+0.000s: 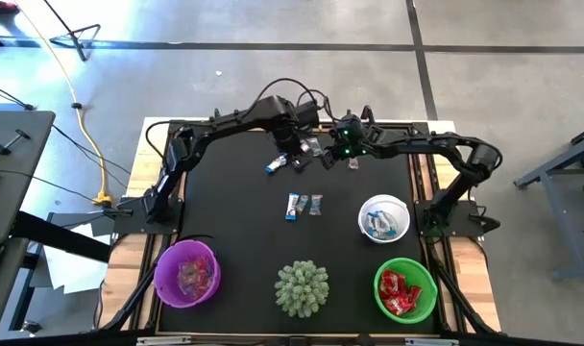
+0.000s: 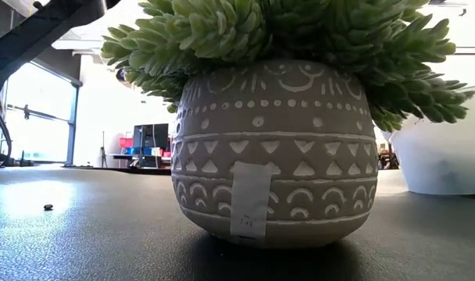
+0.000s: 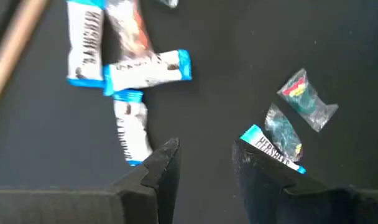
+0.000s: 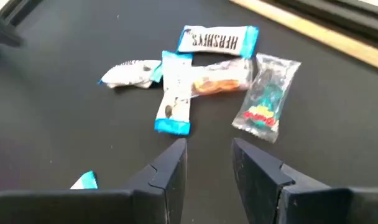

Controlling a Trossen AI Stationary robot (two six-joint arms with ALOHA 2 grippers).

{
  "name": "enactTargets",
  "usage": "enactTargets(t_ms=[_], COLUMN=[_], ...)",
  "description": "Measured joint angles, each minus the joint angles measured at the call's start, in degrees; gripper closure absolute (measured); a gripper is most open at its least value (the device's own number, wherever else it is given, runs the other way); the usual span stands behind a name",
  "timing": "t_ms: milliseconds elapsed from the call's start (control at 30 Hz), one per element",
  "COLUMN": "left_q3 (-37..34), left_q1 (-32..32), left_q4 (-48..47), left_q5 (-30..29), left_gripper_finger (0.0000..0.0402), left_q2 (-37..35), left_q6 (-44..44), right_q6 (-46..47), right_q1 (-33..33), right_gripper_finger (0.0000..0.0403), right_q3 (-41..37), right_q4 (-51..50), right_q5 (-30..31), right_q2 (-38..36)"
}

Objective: Sort candy
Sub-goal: Put the transparent candy wrapper into the purple bucket

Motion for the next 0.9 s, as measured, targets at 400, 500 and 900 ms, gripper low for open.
enactTargets(t_ms=[400,500,900], left_q3=[0.04,0.04,0.04], left_q1=[-2.56,-3.39,-4.81], left_q4=[0.94,2.1,4.44], left_q5=[-7.96,-8.48,-8.94], left_gripper_finger=[0.0271,0.0271,0.0271], left_q2=[-8.49,-9.84,-11.04], left_q6=[-5.9,-6.64,-10.6], right_q6=[0.17,0.7,0.17], right_q1=[-4.56,-4.7,-4.97], right_gripper_finger=[0.0279,0.0279,0.0279], right_q3=[0.02,0.0,0.0], right_q4=[0.25,0.87,10.01], right_q5=[-2.21,-4.55,-0.1], right_q2=[3.23,6.05,10.34])
